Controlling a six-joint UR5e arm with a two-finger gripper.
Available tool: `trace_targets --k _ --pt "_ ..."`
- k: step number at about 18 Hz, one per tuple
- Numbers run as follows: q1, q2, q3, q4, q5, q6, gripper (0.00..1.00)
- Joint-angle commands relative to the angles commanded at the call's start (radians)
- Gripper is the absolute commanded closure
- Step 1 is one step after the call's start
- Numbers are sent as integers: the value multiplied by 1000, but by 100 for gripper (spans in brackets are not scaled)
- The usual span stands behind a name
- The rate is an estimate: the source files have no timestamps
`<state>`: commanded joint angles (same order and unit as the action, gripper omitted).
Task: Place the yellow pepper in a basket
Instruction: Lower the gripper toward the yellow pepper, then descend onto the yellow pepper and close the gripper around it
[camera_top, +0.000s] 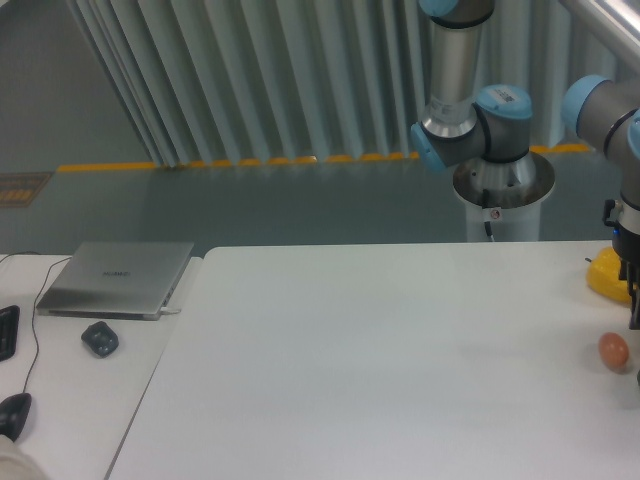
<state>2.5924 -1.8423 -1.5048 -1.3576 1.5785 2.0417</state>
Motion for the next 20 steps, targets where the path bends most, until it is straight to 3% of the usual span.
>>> trace_targets --k 9,18,20 --pt "3 3 -21 -2 9 -44 0" --pt "54 54 -104 5 -2 -731 0" --pt "54 58 -106 5 2 -775 0"
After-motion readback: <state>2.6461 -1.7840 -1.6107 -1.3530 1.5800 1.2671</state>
